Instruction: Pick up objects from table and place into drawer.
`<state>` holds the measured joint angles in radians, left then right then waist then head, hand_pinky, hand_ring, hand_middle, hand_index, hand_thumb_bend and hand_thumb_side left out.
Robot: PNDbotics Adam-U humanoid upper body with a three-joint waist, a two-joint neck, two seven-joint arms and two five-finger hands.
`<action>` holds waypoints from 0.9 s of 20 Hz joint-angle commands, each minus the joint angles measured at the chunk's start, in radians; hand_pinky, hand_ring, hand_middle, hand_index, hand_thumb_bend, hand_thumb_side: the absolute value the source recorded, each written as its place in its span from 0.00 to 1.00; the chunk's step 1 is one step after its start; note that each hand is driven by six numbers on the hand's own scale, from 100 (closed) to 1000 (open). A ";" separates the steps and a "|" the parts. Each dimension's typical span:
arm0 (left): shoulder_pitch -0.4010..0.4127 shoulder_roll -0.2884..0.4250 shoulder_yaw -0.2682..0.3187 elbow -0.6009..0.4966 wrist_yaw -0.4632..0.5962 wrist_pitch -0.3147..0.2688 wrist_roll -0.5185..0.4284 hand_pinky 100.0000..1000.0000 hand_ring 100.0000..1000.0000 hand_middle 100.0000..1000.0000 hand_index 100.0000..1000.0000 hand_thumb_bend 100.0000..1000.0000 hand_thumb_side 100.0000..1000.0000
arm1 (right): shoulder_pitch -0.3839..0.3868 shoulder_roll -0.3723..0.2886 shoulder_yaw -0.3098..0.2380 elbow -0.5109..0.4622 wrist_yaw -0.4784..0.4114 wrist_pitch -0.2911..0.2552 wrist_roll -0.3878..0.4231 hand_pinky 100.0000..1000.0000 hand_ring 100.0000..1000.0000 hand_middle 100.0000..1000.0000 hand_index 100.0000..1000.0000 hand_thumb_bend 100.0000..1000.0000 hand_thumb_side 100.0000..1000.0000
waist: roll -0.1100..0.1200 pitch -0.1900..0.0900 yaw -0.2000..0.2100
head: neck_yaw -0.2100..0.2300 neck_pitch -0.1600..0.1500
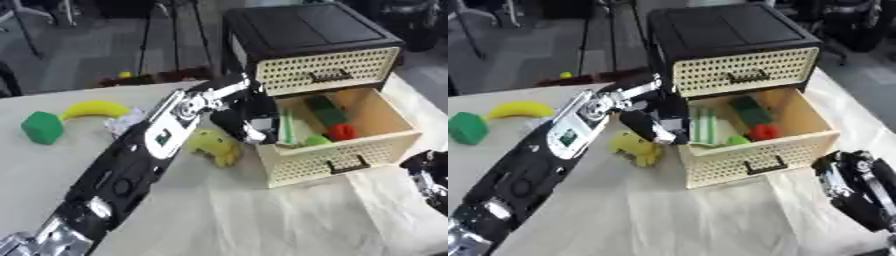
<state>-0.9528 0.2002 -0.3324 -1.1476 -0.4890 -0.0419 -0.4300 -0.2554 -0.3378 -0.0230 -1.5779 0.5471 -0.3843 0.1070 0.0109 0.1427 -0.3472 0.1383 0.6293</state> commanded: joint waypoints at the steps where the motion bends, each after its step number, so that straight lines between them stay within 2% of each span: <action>1: -0.038 -0.017 0.033 0.003 -0.043 -0.011 0.084 0.16 0.09 0.21 0.46 0.13 0.13 | -0.026 0.005 0.005 -0.029 -0.020 -0.002 0.013 0.00 0.00 0.00 0.55 0.00 0.87 | -0.002 -0.006 -0.016 | 0.014 -0.019; 3: -0.045 -0.023 0.042 0.000 -0.073 -0.022 0.138 0.19 0.12 0.25 0.50 0.19 0.14 | -0.035 0.018 0.008 -0.033 -0.025 -0.002 0.018 0.00 0.00 0.00 0.55 0.00 0.87 | 0.001 0.000 -0.033 | 0.017 -0.025; 4: -0.047 -0.025 0.042 -0.003 -0.090 -0.031 0.156 0.22 0.16 0.28 0.53 0.29 0.18 | -0.039 0.021 0.009 -0.034 -0.027 -0.001 0.021 0.00 0.00 0.00 0.55 0.00 0.87 | 0.002 0.003 -0.040 | 0.018 -0.027; 5: -0.048 -0.028 0.039 -0.005 -0.111 -0.043 0.165 0.24 0.20 0.31 0.57 0.44 0.26 | -0.043 0.024 0.010 -0.036 -0.028 -0.001 0.024 0.00 0.00 0.00 0.55 0.00 0.87 | 0.004 0.006 -0.046 | 0.019 -0.029; 6: -0.047 -0.031 0.037 -0.005 -0.131 -0.057 0.169 0.28 0.27 0.39 0.63 0.62 0.35 | -0.046 0.026 0.011 -0.037 -0.030 -0.001 0.026 0.00 0.00 0.00 0.55 0.00 0.87 | 0.005 0.008 -0.051 | 0.020 -0.031; 7: -0.045 -0.035 0.036 -0.006 -0.152 -0.069 0.174 0.30 0.29 0.41 0.64 0.68 0.37 | -0.049 0.028 0.011 -0.039 -0.031 -0.001 0.027 0.00 0.00 0.00 0.55 0.00 0.87 | 0.007 0.011 -0.056 | 0.022 -0.033; 8: -0.044 -0.038 0.036 -0.006 -0.173 -0.077 0.183 0.34 0.36 0.47 0.68 0.85 0.45 | -0.053 0.030 0.011 -0.040 -0.032 0.000 0.028 0.00 0.00 0.00 0.55 0.00 0.87 | 0.008 0.014 -0.061 | 0.024 -0.035; 9: -0.043 -0.039 0.036 -0.008 -0.197 -0.085 0.194 0.37 0.39 0.50 0.69 0.90 0.47 | -0.055 0.033 0.012 -0.042 -0.033 0.000 0.029 0.00 0.00 0.00 0.55 0.00 0.87 | 0.009 0.016 -0.066 | 0.025 -0.036; 10: -0.042 -0.040 0.036 -0.011 -0.221 -0.093 0.205 0.45 0.46 0.58 0.72 1.00 0.52 | -0.057 0.035 0.012 -0.043 -0.034 0.001 0.031 0.00 0.00 0.00 0.55 0.00 0.87 | 0.010 0.018 -0.069 | 0.025 -0.037; 12: -0.040 -0.038 0.041 -0.018 -0.267 -0.102 0.237 0.57 0.56 0.68 0.76 1.00 0.57 | -0.057 0.036 0.012 -0.043 -0.035 0.002 0.032 0.00 0.00 0.00 0.55 0.00 0.88 | 0.011 0.019 -0.074 | 0.024 -0.037; 14: -0.040 -0.031 0.045 -0.030 -0.325 -0.105 0.282 0.63 0.61 0.72 0.76 1.00 0.57 | -0.056 0.036 0.011 -0.044 -0.035 0.003 0.033 0.00 0.00 0.00 0.54 0.00 0.88 | 0.013 0.020 -0.075 | 0.025 -0.037; 16: -0.036 -0.026 0.050 -0.037 -0.377 -0.104 0.328 0.63 0.61 0.71 0.76 1.00 0.55 | -0.056 0.036 0.010 -0.044 -0.035 0.003 0.033 0.00 0.00 0.00 0.54 0.00 0.88 | 0.015 0.020 -0.074 | 0.024 -0.038; 18: -0.030 -0.022 0.055 -0.046 -0.389 -0.108 0.371 0.59 0.56 0.68 0.74 1.00 0.52 | -0.055 0.036 0.010 -0.044 -0.036 0.004 0.034 0.00 0.00 0.00 0.54 0.00 0.88 | 0.016 0.020 -0.067 | 0.020 -0.038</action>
<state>-0.9658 0.1594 -0.2913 -1.1692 -0.8575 -0.1482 -0.0871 -0.2991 -0.2920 -0.0067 -1.5962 0.5172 -0.3797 0.1388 0.0319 0.1738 -0.4123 0.1600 0.6031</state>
